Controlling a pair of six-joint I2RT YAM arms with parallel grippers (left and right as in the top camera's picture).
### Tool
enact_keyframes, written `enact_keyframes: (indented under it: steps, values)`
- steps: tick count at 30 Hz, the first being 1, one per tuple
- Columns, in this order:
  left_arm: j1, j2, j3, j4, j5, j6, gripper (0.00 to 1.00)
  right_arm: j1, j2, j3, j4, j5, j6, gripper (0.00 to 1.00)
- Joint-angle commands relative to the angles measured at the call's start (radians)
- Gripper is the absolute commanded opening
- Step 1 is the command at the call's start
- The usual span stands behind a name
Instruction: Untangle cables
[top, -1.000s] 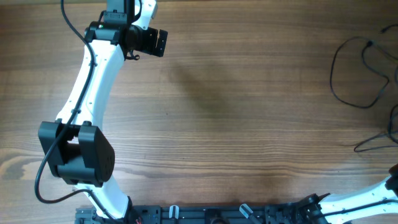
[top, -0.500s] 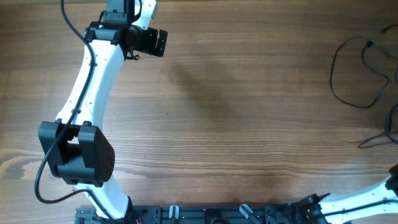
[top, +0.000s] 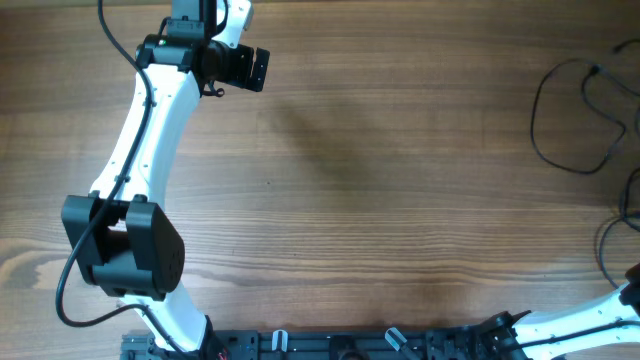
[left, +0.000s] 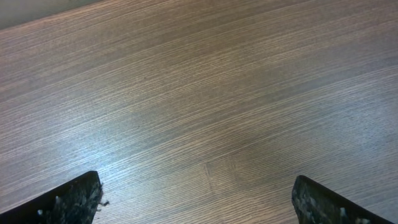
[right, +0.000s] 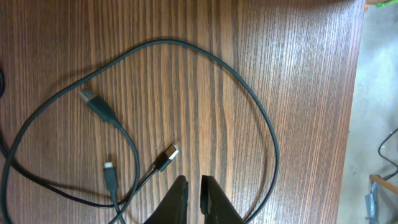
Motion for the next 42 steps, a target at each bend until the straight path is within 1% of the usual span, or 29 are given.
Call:
enact_keyframes:
  steps: [1,2,4,6,7,10,11,16,19,27,35,42]
  values:
    - [0.002,-0.003,-0.002,0.000,-0.006,0.016,1.00,-0.004,0.007,-0.006,-0.003,0.021,0.009,0.13]
    - [0.002,-0.003,-0.002,0.000,-0.006,0.016,1.00,-0.004,0.007,-0.006,-0.002,0.018,0.009,0.17]
    - [0.002,-0.003,-0.002,0.000,-0.006,0.016,1.00,-0.004,0.007,-0.006,0.003,-0.010,0.006,0.29]
    - [0.002,-0.003,-0.002,0.000,-0.006,0.016,1.00,-0.004,0.006,-0.006,0.011,-0.033,-0.001,0.47]
    - [0.002,-0.003,-0.002,0.000,-0.006,0.016,1.00,-0.003,0.005,-0.006,0.013,-0.043,-0.001,0.53]
    - [0.002,-0.003,-0.002,0.003,-0.006,0.016,1.00,-0.003,-0.013,-0.004,0.030,-0.090,-0.026,0.56]
    - [0.002,-0.003,-0.002,0.005,-0.006,0.016,1.00,-0.003,-0.022,-0.001,0.034,-0.104,-0.026,0.61]
    - [0.002,-0.003,-0.002,0.007,-0.006,0.016,1.00,-0.001,-0.061,0.025,0.042,-0.217,-0.062,0.64]
    - [0.002,-0.003,-0.002,0.008,-0.006,0.016,1.00,0.014,-0.083,0.028,0.054,-0.311,-0.109,0.66]
    - [0.002,-0.003,-0.002,0.011,-0.006,0.016,1.00,0.124,-0.142,0.028,0.056,-0.327,-0.148,0.66]
    - [0.002,-0.003,-0.002,0.020,-0.006,0.016,1.00,0.247,-0.274,0.064,0.056,-0.335,-0.182,0.66]
    - [0.001,-0.007,-0.002,0.022,-0.002,0.015,1.00,0.322,-0.405,0.110,0.057,-0.415,-0.208,0.68]
